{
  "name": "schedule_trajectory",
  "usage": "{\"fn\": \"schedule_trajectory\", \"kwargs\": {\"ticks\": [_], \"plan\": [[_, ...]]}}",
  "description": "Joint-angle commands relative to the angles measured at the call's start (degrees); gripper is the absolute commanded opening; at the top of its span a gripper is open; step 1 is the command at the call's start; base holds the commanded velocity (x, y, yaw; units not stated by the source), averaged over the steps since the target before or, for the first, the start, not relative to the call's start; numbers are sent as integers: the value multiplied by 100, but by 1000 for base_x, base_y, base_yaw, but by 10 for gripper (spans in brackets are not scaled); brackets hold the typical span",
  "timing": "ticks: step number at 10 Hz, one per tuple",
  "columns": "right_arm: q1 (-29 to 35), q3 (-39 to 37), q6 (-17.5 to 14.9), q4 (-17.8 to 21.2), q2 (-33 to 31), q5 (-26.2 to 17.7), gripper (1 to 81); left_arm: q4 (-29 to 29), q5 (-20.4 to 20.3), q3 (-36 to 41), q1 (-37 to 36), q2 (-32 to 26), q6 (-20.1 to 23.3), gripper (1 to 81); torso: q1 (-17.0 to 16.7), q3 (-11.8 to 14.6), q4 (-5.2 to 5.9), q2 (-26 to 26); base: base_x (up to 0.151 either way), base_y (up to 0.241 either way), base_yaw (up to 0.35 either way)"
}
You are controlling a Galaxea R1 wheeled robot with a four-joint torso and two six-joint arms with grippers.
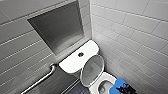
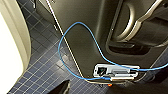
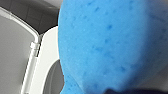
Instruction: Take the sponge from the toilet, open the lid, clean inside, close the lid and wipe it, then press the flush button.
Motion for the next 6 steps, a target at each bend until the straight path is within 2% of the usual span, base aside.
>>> {"fn": "schedule_trajectory", "kwargs": {"ticks": [1,4,6], "plan": [[11,709,115,240,-667,213,10,63,258,-58,159,-58,-11,811,0,0,0,0,0,0,0],[-542,1184,115,302,-1132,802,10,72,275,-58,159,-31,16,811,0,0,0,0,0,0,0],[-929,1237,115,416,-1124,1179,10,72,275,-58,159,-31,16,811,0,0,0,0,0,0,0]]}}
